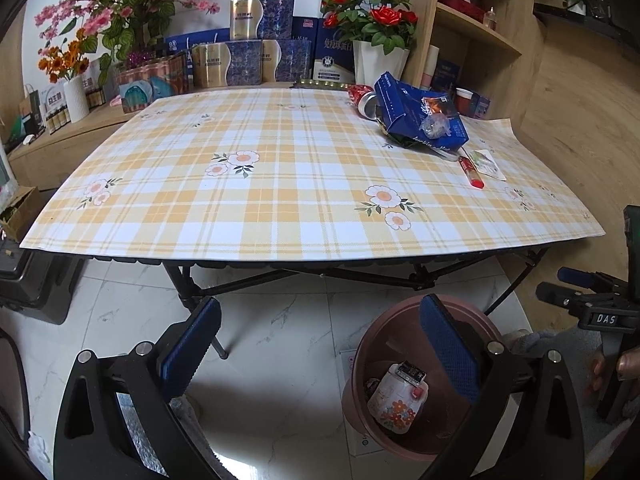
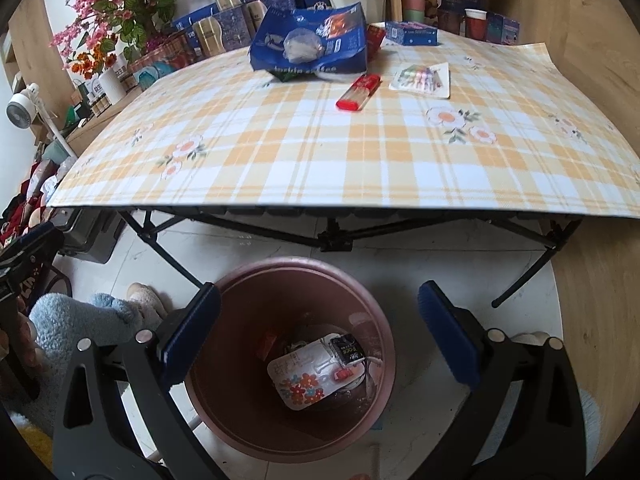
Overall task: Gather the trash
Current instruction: 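Grasp the clear plastic bag with the right tool while the left tool reaches the blue coffee box, then grasp the blue Luckin coffee box with the left tool and lift it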
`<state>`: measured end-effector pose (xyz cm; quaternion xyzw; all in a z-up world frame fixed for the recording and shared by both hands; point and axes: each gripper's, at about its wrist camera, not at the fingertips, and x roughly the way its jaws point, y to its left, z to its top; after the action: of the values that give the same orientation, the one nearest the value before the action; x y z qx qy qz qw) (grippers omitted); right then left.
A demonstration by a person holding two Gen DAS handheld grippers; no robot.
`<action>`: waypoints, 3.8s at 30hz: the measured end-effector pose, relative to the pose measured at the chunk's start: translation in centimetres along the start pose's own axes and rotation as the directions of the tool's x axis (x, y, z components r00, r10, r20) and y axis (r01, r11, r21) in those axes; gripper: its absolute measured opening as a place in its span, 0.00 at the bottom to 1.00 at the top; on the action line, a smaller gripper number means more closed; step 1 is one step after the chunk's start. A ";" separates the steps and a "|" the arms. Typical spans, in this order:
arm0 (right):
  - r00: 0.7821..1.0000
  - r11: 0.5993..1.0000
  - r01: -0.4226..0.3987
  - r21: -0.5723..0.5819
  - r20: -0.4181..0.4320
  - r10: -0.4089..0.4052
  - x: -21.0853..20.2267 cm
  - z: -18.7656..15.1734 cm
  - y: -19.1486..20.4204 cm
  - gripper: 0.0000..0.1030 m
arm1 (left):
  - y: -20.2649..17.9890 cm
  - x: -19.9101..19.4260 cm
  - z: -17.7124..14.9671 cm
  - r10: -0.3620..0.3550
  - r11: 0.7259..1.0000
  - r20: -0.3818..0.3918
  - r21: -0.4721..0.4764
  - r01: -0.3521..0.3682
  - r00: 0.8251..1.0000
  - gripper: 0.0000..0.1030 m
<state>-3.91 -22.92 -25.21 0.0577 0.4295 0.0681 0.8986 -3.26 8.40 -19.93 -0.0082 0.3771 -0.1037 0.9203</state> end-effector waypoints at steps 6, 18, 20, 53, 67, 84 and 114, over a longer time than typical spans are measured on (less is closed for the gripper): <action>0.998 0.998 0.043 0.044 0.033 -0.044 -0.8 2.4 -1.8 0.94 | -0.7 1.0 2.9 -0.100 0.993 -0.029 -0.059 0.099 0.995 0.94; 0.992 0.995 0.042 -0.091 0.123 -0.030 -0.4 9.3 -2.4 0.95 | -4.3 3.3 11.6 -0.167 0.985 0.017 -0.037 0.168 0.986 0.92; 0.995 0.988 0.034 -0.150 0.096 -0.020 0.5 11.1 -1.8 0.94 | -4.0 3.8 12.7 -0.163 0.986 0.010 -0.036 0.163 0.987 0.89; 0.968 0.964 -0.211 -0.163 0.100 0.229 8.1 22.8 -1.7 0.33 | -4.7 14.5 17.3 -0.422 0.893 -0.144 -0.238 0.383 0.895 0.58; 0.965 0.983 -0.167 -0.070 0.192 0.178 3.2 21.1 -7.3 0.32 | -8.9 22.4 17.0 -0.526 0.761 -0.071 -0.483 0.432 0.847 0.43; 0.973 0.989 -0.141 -0.050 0.175 0.148 3.6 20.6 -9.3 0.32 | -7.7 26.0 17.5 -0.607 0.608 0.056 -0.610 0.508 0.793 0.39; 0.959 0.987 -0.151 -0.052 0.233 0.159 -0.6 19.8 -8.2 0.32 | -7.7 12.5 24.6 -0.500 0.859 -0.041 -0.154 0.489 0.865 0.14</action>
<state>11.74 -32.01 -13.70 0.0839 0.3126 0.1383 0.9360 21.08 -3.12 -10.28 -0.1643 0.4048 -0.3103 0.8443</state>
